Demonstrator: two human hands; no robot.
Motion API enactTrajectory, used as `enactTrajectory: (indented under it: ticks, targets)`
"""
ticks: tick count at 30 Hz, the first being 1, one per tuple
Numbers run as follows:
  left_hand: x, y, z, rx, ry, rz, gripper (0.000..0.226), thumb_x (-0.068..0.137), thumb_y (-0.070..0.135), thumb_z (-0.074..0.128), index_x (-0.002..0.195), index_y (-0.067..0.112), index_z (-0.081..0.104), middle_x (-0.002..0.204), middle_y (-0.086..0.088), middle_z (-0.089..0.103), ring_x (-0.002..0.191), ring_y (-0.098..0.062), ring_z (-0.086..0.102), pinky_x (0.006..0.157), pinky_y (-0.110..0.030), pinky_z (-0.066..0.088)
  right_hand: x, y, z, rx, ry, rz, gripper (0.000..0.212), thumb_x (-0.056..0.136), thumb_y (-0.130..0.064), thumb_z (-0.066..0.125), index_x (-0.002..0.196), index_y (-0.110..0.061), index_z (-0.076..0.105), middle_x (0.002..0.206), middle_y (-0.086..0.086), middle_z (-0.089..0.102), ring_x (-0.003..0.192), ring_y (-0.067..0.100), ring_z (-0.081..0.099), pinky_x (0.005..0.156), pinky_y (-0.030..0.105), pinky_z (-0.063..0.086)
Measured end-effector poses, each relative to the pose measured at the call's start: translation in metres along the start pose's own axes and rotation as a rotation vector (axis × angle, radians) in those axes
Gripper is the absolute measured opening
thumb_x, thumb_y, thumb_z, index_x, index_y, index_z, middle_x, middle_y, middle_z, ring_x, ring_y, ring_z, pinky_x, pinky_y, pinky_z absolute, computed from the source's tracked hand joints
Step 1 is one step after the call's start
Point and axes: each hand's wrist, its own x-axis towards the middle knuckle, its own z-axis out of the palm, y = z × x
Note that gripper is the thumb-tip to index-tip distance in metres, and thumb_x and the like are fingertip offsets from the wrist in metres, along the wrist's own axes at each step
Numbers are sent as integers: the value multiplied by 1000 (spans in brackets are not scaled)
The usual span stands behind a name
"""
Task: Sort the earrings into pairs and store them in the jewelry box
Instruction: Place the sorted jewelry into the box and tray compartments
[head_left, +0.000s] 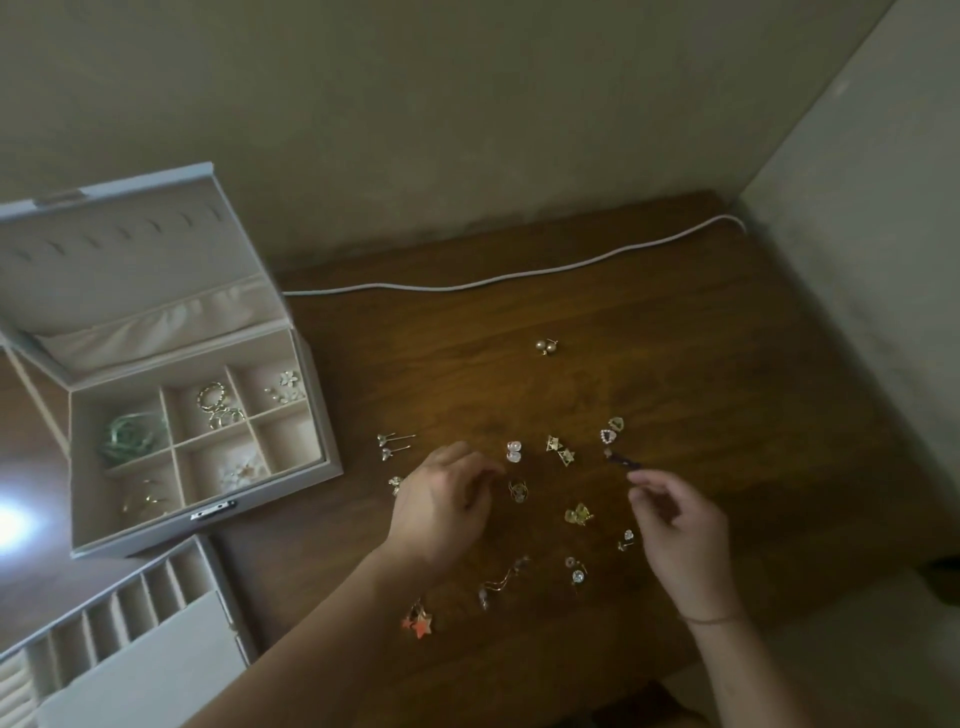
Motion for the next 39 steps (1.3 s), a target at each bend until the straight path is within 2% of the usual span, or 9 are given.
enactTrajectory:
  ticks: [3, 6, 8, 13, 16, 19, 25, 33, 39]
  targets:
    - [11, 10, 10, 134, -7, -7, 22, 79, 18, 64, 98, 27, 71, 97, 11, 64, 93, -20, 59, 73, -35, 53, 13, -8, 18, -166, -77, -66, 23, 87, -13, 66, 106, -25, 68, 96, -13, 65, 82, -1, 60, 66, 9, 44]
    - [27, 23, 20, 288, -1, -83, 34, 79, 23, 68, 113, 28, 66, 110, 8, 61, 107, -27, 50, 93, -47, 41, 28, -15, 23, -109, -18, 8, 22, 87, -8, 63, 103, -24, 68, 95, -9, 66, 69, 9, 58, 56, 19, 44]
    - [39, 25, 18, 197, 11, -205, 36, 85, 23, 63, 120, 25, 63, 116, 4, 58, 111, -27, 45, 97, -46, 37, 35, -12, 14, -12, 53, 88, 20, 89, -7, 60, 100, -23, 68, 95, -5, 67, 69, 12, 58, 54, 18, 41]
    - [29, 2, -7, 62, 64, -185, 28, 85, 8, 64, 111, 19, 68, 104, 2, 64, 98, -22, 54, 85, -39, 48, 29, 16, -13, -58, 104, 156, 18, 90, -11, 60, 101, -25, 65, 104, -1, 66, 91, 20, 64, 69, 29, 53]
    - [6, -9, -22, 102, 50, -195, 21, 85, 9, 66, 105, 16, 70, 100, 2, 64, 96, -23, 56, 83, -39, 50, 28, 32, -18, -349, 84, 8, 19, 89, -23, 63, 108, -23, 68, 109, -1, 64, 100, 19, 60, 67, 22, 43]
    - [-13, -17, -25, 151, 68, -229, 21, 83, 6, 68, 103, 15, 71, 100, 1, 66, 95, -24, 57, 81, -40, 52, 37, 31, -14, -492, -16, -86, 29, 90, -33, 61, 117, -24, 66, 116, -1, 61, 106, 19, 58, 69, 24, 45]
    - [-23, -7, -16, 117, 54, -205, 27, 81, 3, 70, 103, 18, 73, 97, 4, 66, 93, -22, 58, 76, -35, 52, 49, 29, -3, -565, -57, -172, 29, 90, -35, 62, 116, -24, 69, 111, -4, 61, 101, 18, 56, 62, 22, 38]
    - [-20, 8, 4, 79, 69, -138, 28, 80, 0, 63, 99, 19, 72, 91, 7, 63, 85, -21, 56, 70, -36, 51, 54, 26, 6, -580, -93, -199, 17, 92, -27, 59, 106, -21, 67, 110, -7, 58, 98, 15, 57, 64, 24, 46]
    - [-11, 29, 27, 86, 23, -89, 26, 79, 5, 66, 99, 19, 72, 91, 5, 65, 88, -22, 59, 81, -38, 52, 72, 29, -13, -483, -139, -226, 20, 94, -32, 55, 107, -23, 67, 107, -9, 62, 98, 11, 56, 72, 23, 47]
